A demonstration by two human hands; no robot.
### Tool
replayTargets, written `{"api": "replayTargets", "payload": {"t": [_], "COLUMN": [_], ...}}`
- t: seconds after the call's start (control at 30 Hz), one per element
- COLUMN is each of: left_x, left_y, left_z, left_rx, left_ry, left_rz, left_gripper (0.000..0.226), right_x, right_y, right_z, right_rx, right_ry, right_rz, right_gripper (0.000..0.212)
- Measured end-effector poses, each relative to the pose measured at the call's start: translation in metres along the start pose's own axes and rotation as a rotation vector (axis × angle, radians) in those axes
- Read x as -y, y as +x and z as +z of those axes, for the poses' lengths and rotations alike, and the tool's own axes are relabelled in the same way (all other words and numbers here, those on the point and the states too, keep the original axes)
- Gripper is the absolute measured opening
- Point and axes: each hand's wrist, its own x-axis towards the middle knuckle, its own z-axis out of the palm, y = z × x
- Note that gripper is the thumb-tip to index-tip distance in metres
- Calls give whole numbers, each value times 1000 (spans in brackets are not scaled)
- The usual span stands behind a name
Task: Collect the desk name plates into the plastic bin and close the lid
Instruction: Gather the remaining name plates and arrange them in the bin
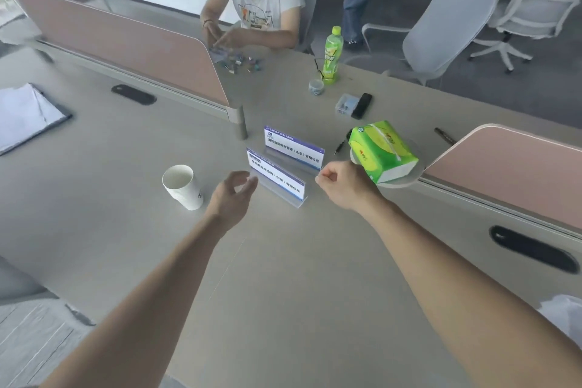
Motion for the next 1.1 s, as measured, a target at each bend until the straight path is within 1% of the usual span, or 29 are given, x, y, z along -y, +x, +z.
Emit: {"api": "replayTargets", "payload": {"t": [0.07,0.1,0.17,0.23,0.37,0.43,0.53,0.63,0.77,0.8,0.87,0.93,1.0,1.03,1.1], "left_x": [1,2,1,4,8,6,3,8,24,28,35,39,44,46,49], "left_y": [19,29,45,62,90,104,124,144,166,171,179,186,191,192,192], "left_z": [-9,-14,-20,-20,-7,2,16,26,36,38,44,49,53,54,57], "left_rx": [2,-5,-34,-39,75,89,83,46,33,36,31,-1,-32,-39,-36], "left_ry": [-13,-23,-33,-25,3,18,37,12,-33,-59,-140,-318,-489,-524,-515], "left_rz": [-17,-26,-42,-70,-81,-75,-61,-76,-167,-184,-226,-326,-412,-437,-454], "left_gripper": [64,66,57,50,59,60,63,66,65,63,56,65,73,74,76], "right_x": [5,7,9,9,7,7,5,-2,-20,-26,-36,-43,-50,-52,-53], "right_y": [9,14,23,33,54,64,79,90,96,95,91,88,87,88,90], "right_z": [12,18,29,38,49,52,57,66,86,93,105,114,122,125,128], "right_rx": [-1,6,22,35,122,158,185,202,191,201,249,299,320,324,332], "right_ry": [-4,-14,-50,-95,-299,-382,-414,-304,90,154,208,225,245,249,231], "right_rz": [35,48,76,106,133,121,127,187,425,468,493,487,475,467,452], "right_gripper": [15,14,15,20,38,42,47,57,76,81,91,98,94,87,70]}}
